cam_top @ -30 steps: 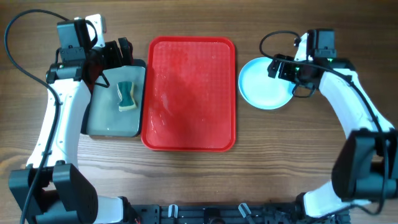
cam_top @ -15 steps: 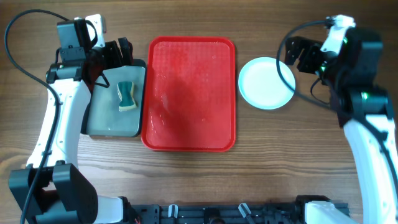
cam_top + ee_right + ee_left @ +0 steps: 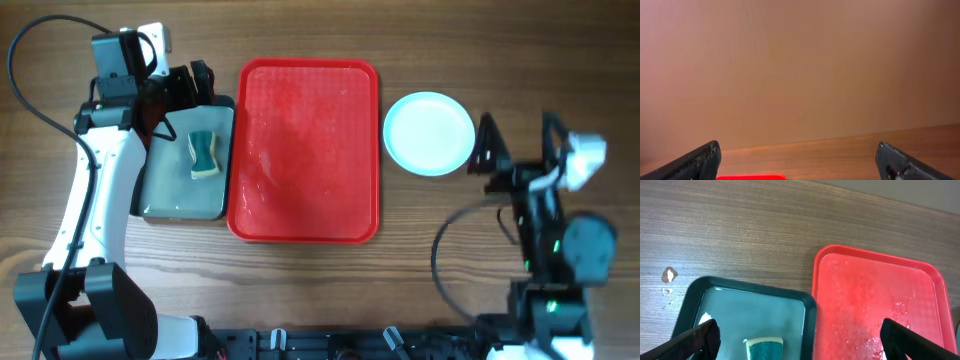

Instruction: Clean dirty plates on tray and stack at the side

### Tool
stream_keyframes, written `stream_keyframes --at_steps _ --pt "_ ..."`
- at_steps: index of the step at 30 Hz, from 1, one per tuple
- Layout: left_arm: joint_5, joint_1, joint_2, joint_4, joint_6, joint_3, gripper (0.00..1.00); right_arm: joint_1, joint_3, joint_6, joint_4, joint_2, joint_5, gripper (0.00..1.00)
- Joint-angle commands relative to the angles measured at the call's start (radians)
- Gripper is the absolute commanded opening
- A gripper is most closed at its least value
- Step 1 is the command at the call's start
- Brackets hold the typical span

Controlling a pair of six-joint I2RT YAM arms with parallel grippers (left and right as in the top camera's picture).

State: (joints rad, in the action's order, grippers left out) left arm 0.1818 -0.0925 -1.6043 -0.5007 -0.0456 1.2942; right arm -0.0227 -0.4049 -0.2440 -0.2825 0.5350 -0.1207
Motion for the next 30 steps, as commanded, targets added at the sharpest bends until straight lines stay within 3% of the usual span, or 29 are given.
stream_keyframes --at_steps 1,16,24,30 --pt "0.008 0.001 -0.006 0.0 0.005 -0.002 1.0 0.003 0.135 0.007 -0.05 -0.147 0.053 1.0" --pt "0.008 0.001 -0.006 0.0 0.005 -0.002 1.0 0.074 0.402 0.005 -0.128 -0.495 0.115 1.0" --pt "0.008 0.001 -0.006 0.0 0.005 -0.002 1.0 0.074 0.4 0.049 0.105 -0.533 0.045 1.0" --pt "0.008 0.001 -0.006 0.0 0.005 -0.002 1.0 0.074 0.4 0.298 0.269 -0.533 -0.079 1.0"
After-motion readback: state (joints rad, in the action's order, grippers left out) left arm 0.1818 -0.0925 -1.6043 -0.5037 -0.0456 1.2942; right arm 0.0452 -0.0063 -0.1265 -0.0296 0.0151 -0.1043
